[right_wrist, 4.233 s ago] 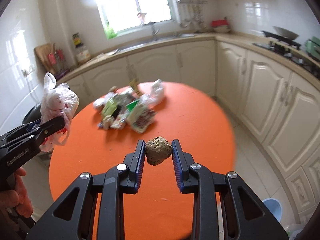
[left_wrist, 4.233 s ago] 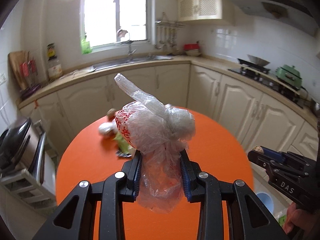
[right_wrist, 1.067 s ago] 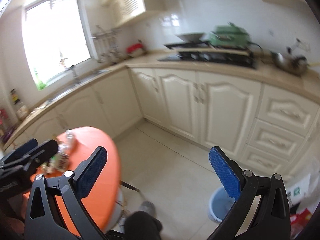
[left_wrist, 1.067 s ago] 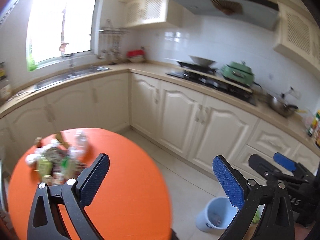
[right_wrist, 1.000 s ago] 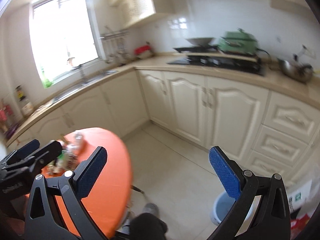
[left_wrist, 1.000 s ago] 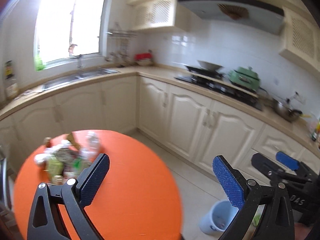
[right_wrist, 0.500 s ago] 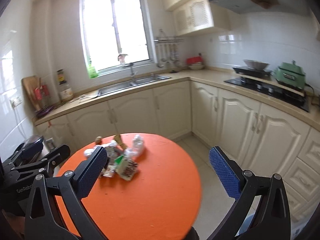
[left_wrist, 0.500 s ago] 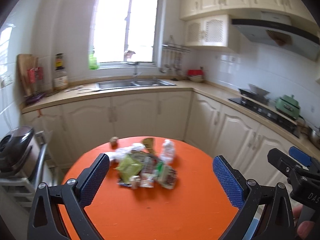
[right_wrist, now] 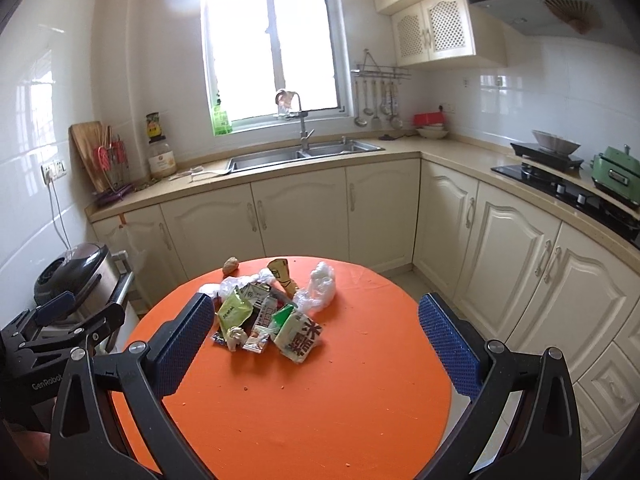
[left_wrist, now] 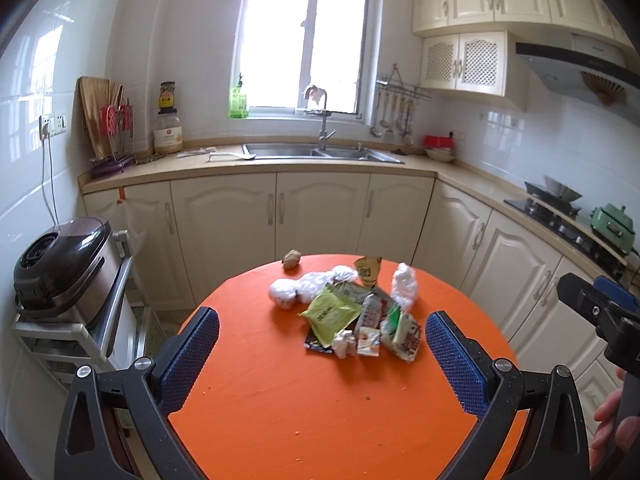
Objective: Collect trash
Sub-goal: 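Move both tools back to the trash pile on the table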
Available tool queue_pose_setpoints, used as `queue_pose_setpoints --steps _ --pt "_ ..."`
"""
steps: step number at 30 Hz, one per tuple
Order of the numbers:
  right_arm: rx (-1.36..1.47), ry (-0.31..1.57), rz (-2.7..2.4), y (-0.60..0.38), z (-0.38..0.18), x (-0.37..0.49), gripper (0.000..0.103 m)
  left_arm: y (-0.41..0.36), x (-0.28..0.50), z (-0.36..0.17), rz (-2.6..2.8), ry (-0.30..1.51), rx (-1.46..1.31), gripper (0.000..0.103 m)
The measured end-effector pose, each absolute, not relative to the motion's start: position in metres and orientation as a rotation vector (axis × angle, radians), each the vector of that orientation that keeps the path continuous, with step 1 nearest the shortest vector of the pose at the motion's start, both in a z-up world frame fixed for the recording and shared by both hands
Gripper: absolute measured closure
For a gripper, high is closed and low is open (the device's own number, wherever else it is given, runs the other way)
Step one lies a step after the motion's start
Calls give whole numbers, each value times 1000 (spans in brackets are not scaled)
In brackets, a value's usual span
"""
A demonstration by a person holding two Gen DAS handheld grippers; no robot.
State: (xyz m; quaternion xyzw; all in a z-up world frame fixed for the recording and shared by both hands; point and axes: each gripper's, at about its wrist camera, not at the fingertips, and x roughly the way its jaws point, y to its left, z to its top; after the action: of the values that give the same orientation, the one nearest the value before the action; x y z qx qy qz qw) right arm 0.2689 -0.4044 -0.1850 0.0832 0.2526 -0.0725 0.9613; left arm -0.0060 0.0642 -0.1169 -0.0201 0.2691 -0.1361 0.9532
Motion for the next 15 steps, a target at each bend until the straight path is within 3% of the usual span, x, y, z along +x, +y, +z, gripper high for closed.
queue_pose_setpoints --steps 15 --pt "171 797 -63 -407 -297 383 0 13 163 -176 -234 750 -11 1"
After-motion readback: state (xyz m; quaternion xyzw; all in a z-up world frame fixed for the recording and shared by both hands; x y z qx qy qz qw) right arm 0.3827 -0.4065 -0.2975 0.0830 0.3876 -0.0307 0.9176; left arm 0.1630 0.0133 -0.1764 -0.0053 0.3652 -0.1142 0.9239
